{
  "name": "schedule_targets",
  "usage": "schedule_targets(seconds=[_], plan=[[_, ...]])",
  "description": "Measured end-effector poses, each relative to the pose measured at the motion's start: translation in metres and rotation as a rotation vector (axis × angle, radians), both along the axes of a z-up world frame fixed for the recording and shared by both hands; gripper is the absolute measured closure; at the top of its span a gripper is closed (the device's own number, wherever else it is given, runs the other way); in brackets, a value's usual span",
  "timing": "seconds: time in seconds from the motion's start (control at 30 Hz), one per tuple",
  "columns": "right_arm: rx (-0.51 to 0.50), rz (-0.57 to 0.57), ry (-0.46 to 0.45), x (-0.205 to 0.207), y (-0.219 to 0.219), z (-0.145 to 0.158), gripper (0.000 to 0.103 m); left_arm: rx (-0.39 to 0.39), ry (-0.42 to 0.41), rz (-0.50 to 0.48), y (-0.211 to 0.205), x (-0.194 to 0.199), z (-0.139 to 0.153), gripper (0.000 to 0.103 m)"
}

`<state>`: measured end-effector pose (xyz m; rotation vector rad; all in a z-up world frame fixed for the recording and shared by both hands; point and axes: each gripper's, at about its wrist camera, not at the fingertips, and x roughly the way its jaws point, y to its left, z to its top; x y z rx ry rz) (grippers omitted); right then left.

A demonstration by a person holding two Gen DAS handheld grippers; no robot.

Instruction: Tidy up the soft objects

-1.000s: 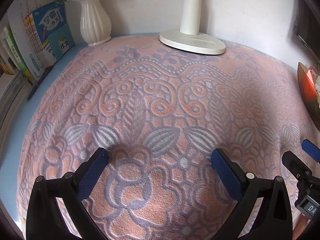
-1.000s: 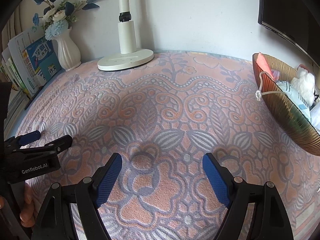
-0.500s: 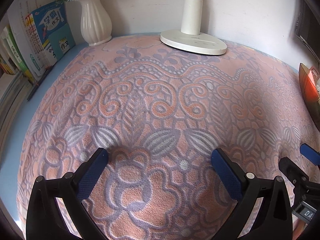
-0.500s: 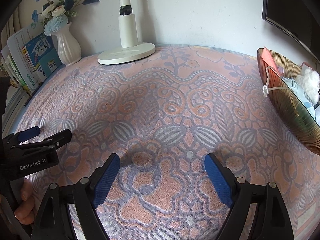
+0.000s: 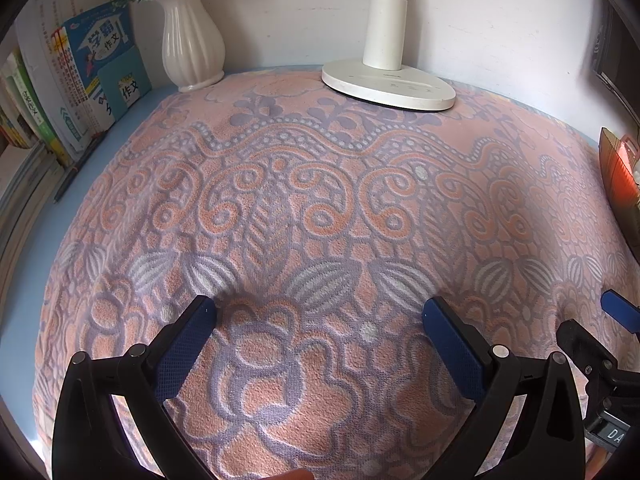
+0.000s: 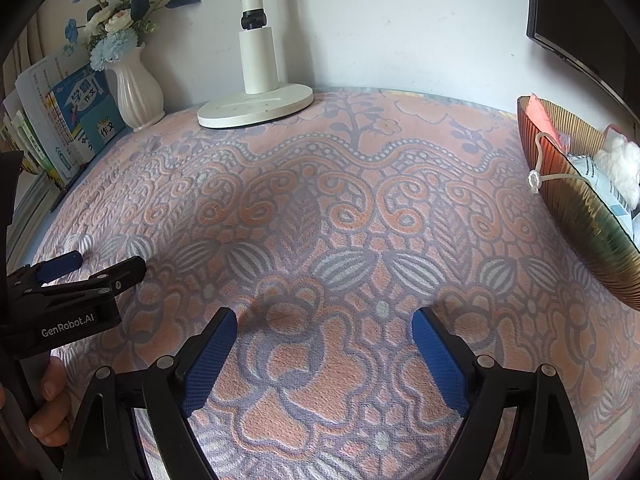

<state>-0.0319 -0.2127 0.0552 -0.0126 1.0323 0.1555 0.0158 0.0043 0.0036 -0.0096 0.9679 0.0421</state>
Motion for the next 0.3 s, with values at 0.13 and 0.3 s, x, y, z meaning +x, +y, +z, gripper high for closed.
schedule_targets(seconds=[0.13,0.3], plan=[[0.001,0.000,0.000,0.0001,-0.0005,0.0000,0.015,0.000,0.000,0.000,0.0002,0.0000,0.0002,0.000],[0.000,0.000,0.000,0.0001,-0.0007,-0.0001,0.015,0.004,-0.004,0.001,0.0001,0.0001,0.0000,0.000]])
